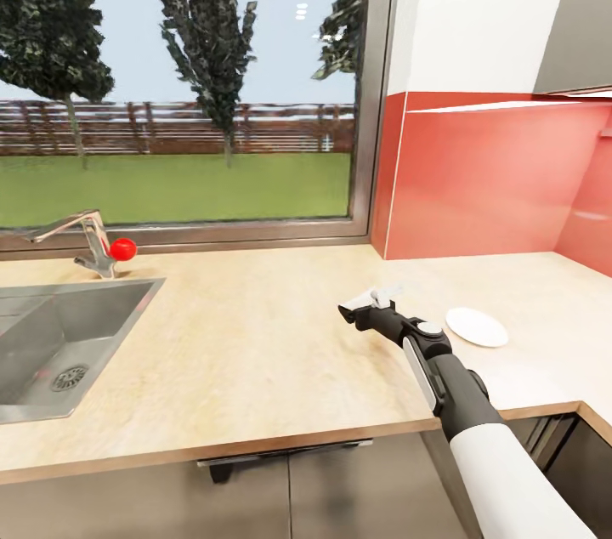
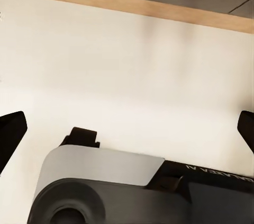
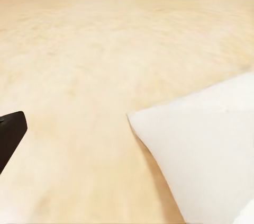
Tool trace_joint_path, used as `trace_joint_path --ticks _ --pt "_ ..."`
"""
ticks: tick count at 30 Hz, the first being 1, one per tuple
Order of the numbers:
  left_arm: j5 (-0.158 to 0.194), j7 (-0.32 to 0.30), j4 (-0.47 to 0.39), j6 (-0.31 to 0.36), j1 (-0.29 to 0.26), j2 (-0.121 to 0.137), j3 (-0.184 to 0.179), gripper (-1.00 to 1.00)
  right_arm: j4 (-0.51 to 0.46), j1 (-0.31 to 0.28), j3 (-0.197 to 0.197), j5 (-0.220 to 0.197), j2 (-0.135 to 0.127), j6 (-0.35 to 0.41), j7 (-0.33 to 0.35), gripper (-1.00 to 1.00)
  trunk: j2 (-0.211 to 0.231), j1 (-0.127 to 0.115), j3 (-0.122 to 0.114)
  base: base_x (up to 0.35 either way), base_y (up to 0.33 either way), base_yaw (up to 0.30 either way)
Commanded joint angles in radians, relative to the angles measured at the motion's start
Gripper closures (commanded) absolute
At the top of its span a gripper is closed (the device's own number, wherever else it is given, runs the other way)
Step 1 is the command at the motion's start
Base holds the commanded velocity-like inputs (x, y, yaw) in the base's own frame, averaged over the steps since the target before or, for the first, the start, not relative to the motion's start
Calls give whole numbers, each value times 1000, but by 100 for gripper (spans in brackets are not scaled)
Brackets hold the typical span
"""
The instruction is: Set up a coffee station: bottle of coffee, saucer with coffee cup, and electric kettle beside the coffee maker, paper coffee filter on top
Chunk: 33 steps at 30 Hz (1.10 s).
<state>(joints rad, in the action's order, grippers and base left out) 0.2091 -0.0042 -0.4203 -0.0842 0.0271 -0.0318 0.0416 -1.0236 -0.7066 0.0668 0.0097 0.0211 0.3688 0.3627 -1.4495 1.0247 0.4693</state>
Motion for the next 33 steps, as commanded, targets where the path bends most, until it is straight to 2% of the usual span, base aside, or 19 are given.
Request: trace_joint_path --ticks 1,16,17,33 --pt "4 0 -2 -1 1 -1 4 -100 -1 -1 -1 1 0 6 3 -100 0 0 1 90 31 0" --pt "4 0 -2 -2 1 0 4 -100 -1 -1 -1 1 0 6 4 -100 0 0 1 10 4 0" --pt "4 0 -2 -2 1 0 4 -100 -1 -1 -1 1 0 6 4 100 0 0 1 0 0 0" --pt "4 0 -2 -2 1 0 4 -100 -2 -1 -1 1 0 6 4 100 0 0 1 0 0 0"
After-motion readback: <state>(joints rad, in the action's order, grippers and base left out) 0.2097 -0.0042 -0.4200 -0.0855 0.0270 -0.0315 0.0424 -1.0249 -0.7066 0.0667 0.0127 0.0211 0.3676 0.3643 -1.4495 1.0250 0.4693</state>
